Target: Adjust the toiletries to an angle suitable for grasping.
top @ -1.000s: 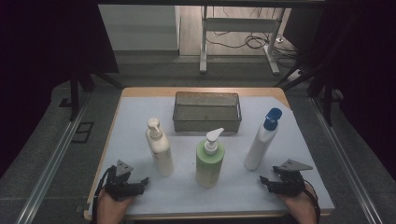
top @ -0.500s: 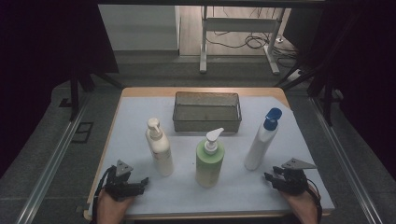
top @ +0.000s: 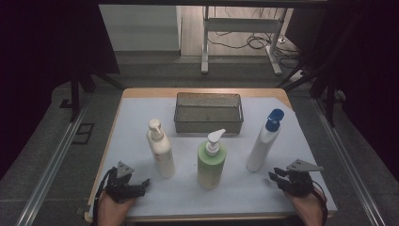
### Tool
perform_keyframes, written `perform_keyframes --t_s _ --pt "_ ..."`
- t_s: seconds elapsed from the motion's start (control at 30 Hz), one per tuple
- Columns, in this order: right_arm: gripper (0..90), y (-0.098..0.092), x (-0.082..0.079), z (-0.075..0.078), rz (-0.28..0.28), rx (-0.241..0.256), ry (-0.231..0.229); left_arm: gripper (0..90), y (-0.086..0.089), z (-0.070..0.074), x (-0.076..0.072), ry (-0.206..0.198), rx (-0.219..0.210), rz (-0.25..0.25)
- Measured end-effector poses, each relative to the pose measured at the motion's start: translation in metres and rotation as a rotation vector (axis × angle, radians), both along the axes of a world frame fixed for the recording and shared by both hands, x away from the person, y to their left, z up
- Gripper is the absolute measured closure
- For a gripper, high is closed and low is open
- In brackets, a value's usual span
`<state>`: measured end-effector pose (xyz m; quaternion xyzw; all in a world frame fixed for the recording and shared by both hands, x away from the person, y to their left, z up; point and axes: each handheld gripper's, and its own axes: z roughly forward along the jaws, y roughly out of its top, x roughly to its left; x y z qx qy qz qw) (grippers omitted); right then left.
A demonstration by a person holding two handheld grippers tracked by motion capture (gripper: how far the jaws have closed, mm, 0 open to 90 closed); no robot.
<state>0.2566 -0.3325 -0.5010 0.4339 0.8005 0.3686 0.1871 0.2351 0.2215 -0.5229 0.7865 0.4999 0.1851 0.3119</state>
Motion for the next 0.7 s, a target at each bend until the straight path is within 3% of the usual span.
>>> perform_keyframes --t_s 0.13,0.27,0.4,0.7 --pt "71.0 -0.001 0.002 0.005 -0.009 0.011 0.004 12.5 0.0 0.0 0.0 -0.001 0.0 0.001" --pt "82.0 -0.005 0.005 0.009 -0.028 0.039 0.016 12.5 0.0 0.0 0.0 -0.001 0.0 0.001" --pt "86.8 -0.007 0.007 0.013 -0.037 0.054 0.014 12.5 0.0 0.0 0.0 -0.002 0.0 0.001" --pt "89.3 -0.004 0.015 0.021 -0.047 0.038 0.007 12.6 0.0 0.0 0.0 -0.002 -0.001 0.002"
